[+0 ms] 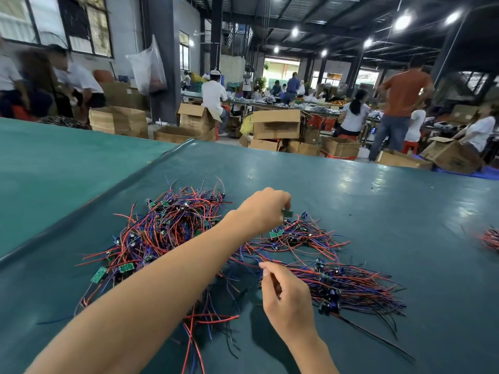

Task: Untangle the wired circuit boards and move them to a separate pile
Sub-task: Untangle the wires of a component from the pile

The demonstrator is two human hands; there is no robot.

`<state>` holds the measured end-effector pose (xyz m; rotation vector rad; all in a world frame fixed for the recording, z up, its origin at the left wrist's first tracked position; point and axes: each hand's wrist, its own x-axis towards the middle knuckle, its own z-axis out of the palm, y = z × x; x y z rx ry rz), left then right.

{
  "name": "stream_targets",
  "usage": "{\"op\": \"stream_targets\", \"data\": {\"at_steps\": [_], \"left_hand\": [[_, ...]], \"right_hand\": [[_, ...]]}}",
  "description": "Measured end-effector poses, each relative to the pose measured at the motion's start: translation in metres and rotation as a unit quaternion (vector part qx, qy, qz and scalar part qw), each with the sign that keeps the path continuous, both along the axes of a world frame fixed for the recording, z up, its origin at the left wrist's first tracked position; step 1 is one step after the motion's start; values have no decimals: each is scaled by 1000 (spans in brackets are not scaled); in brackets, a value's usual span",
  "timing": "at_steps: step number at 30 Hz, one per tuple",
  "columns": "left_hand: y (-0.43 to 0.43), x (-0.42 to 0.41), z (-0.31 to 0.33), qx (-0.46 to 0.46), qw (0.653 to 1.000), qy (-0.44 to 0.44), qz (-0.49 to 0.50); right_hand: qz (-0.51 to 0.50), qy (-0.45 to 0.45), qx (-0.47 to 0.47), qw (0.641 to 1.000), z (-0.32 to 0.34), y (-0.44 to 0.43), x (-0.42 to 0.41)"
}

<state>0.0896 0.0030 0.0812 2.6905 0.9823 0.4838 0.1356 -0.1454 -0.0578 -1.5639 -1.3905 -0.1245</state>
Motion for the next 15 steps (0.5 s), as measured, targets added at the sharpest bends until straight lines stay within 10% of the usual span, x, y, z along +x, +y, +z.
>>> {"op": "stream_targets", "data": {"at_steps": [15], "left_hand": [[-3, -21, -81, 3, 996, 90, 4]], "right_hand": [[31, -88, -25, 995, 1, -2, -3]]}}
